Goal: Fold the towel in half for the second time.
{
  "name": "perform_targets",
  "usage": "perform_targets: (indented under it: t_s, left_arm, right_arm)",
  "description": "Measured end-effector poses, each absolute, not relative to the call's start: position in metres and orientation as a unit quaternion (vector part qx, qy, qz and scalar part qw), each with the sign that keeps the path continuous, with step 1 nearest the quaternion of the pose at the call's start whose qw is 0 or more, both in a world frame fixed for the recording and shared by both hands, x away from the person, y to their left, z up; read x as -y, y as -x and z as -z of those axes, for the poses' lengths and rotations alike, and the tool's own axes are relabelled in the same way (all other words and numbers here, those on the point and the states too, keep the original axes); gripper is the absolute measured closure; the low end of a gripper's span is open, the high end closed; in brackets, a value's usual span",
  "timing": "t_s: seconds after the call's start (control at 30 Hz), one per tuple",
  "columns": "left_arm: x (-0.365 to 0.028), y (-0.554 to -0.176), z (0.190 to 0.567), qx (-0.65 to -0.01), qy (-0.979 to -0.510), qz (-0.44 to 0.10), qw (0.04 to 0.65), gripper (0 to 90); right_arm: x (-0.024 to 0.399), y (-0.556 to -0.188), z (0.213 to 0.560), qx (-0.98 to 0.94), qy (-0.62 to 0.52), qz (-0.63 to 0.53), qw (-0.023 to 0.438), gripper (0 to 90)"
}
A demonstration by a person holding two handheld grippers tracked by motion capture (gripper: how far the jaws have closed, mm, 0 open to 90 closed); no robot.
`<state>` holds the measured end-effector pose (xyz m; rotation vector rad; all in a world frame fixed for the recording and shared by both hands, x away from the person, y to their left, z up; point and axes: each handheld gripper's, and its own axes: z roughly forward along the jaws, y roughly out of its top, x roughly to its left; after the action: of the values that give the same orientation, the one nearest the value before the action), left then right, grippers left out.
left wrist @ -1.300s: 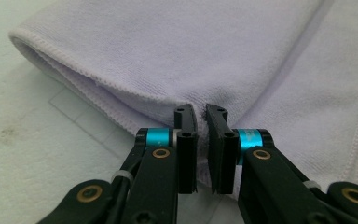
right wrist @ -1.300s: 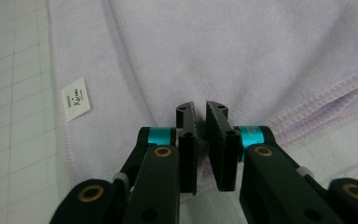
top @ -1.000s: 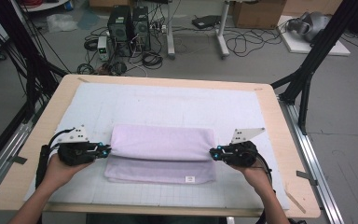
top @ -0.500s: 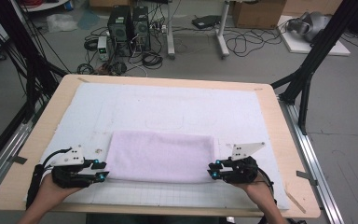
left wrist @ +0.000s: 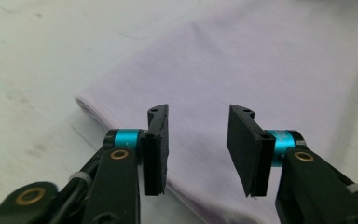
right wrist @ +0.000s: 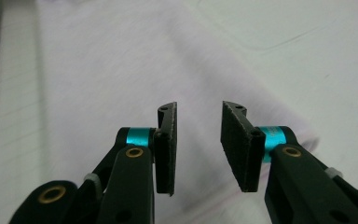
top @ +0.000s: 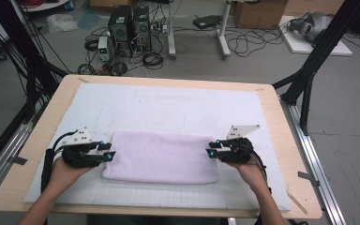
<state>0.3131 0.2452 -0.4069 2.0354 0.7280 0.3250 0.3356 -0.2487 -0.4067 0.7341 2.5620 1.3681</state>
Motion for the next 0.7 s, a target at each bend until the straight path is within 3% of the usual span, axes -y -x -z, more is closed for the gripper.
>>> perform_targets:
  t_s: [0.2,0.53,0.7]
  left_arm:
    - [-0.231,-0.346,0.415,-0.328,-0.816,-0.141,0.454,70.2]
    - [-0.235,-0.366,0.44,-0.365,-0.826,-0.125,0.412,71.2]
    - [-0.239,-0.366,0.434,-0.368,-0.812,-0.137,0.432,64.9]
  right_arm:
    - [0.227,-0.375,0.416,-0.858,-0.258,-0.437,0.083,72.7]
    - [0.245,-0.385,0.44,-0.862,-0.295,-0.407,0.066,75.7]
    - [0.246,-0.381,0.432,-0.856,-0.287,-0.422,0.084,69.4]
